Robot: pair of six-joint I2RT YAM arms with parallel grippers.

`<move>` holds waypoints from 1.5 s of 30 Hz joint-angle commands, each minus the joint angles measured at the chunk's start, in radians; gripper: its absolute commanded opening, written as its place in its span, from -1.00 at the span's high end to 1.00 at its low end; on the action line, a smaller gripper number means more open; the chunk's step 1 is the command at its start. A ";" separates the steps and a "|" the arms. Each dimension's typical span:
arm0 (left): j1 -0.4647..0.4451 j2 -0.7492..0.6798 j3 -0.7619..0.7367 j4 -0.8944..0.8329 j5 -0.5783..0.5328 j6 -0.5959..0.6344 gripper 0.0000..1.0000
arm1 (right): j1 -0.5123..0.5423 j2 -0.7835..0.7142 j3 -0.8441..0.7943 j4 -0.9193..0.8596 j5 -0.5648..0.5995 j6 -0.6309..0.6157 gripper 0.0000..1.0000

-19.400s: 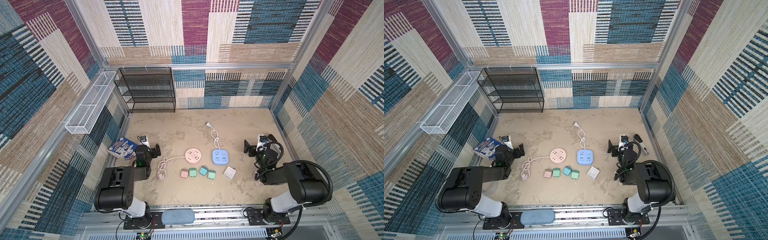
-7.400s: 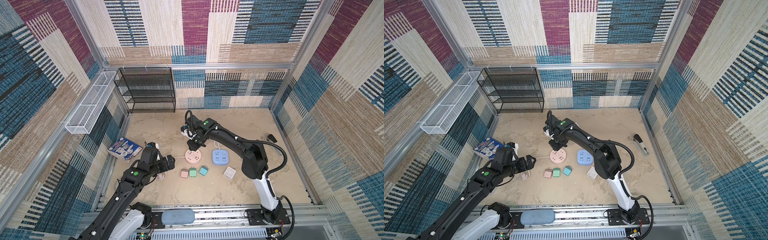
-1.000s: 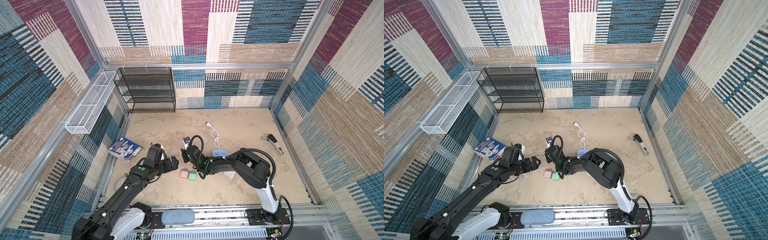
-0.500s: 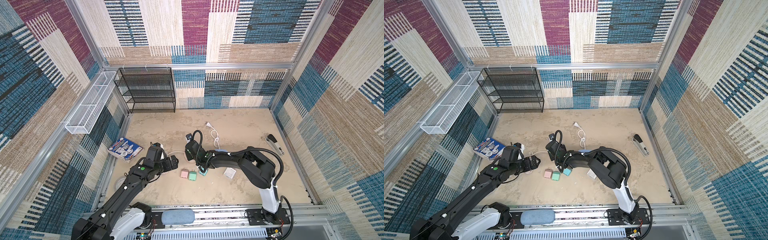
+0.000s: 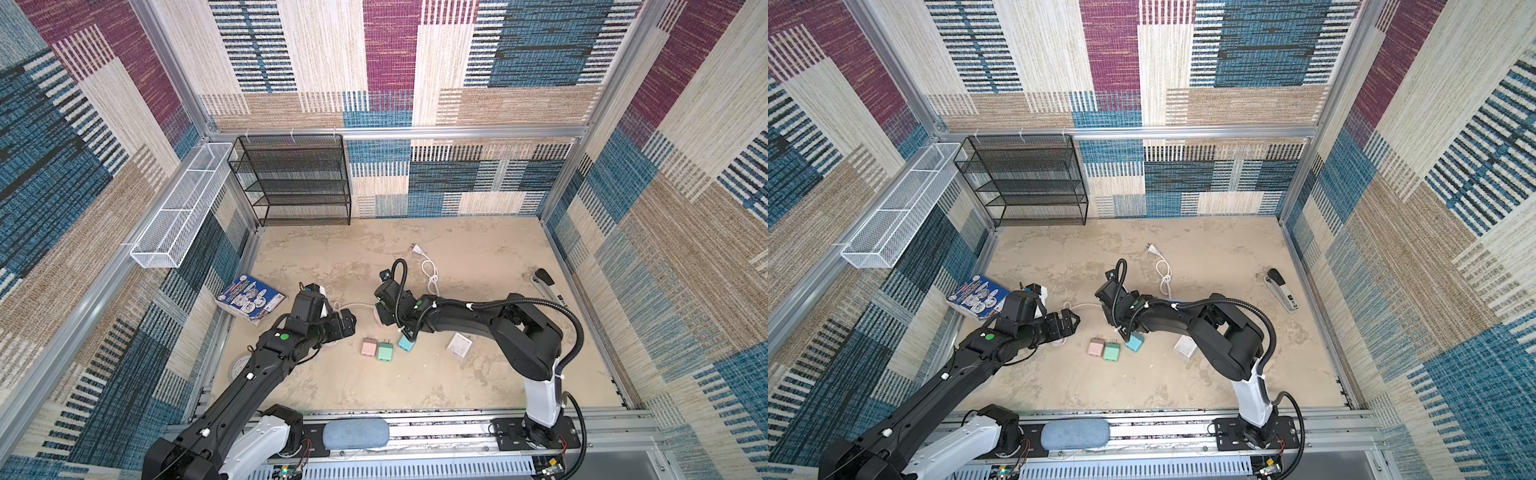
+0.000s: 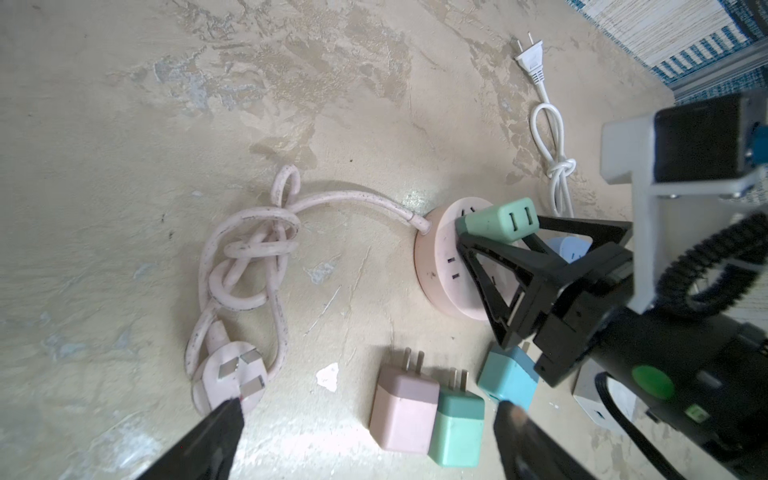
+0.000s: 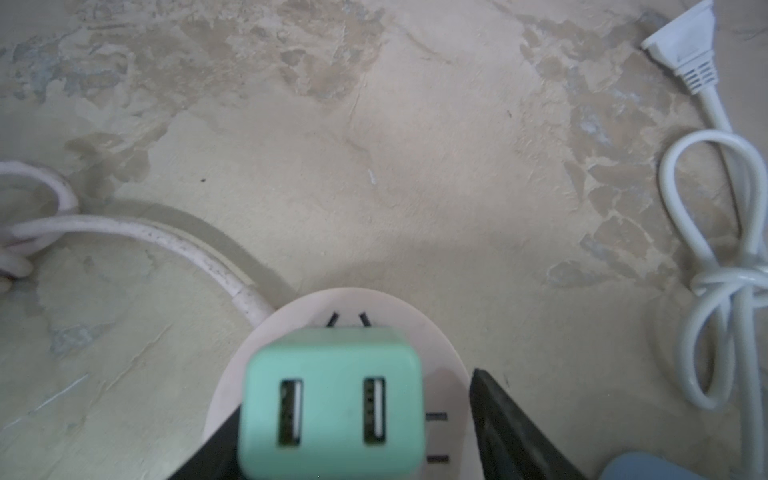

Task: Insert the plug
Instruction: 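Press the green adapter down into the pink power strip with the right gripper, then open the right gripper and lift it off the green adapter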

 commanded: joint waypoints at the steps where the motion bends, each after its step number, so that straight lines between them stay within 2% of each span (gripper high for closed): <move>1: 0.000 0.000 0.005 0.002 -0.006 0.004 -0.99 | -0.017 -0.023 -0.008 -0.182 -0.071 -0.028 -0.44; 9: 0.002 0.013 0.012 0.011 0.000 0.009 -0.98 | -0.047 -0.119 0.021 -0.197 -0.147 -0.048 -0.46; 18: 0.001 0.018 0.007 0.016 0.017 0.005 -0.99 | -0.047 -0.204 0.027 -0.289 -0.209 -0.043 -0.25; 20: 0.002 0.014 -0.001 0.025 0.027 0.002 -0.98 | -0.046 -0.242 -0.002 -0.292 -0.244 -0.028 -0.17; 25: 0.001 0.008 -0.019 0.044 0.065 -0.024 -0.99 | 0.001 -0.313 -0.077 -0.276 -0.288 0.047 -0.14; 32: 0.000 -0.023 -0.053 0.075 0.096 -0.041 -0.99 | 0.108 -0.328 -0.113 -0.259 -0.220 0.173 -0.14; 45: 0.001 -0.049 -0.021 0.069 0.137 -0.072 -0.99 | 0.164 -0.352 -0.157 -0.229 -0.225 0.277 -0.14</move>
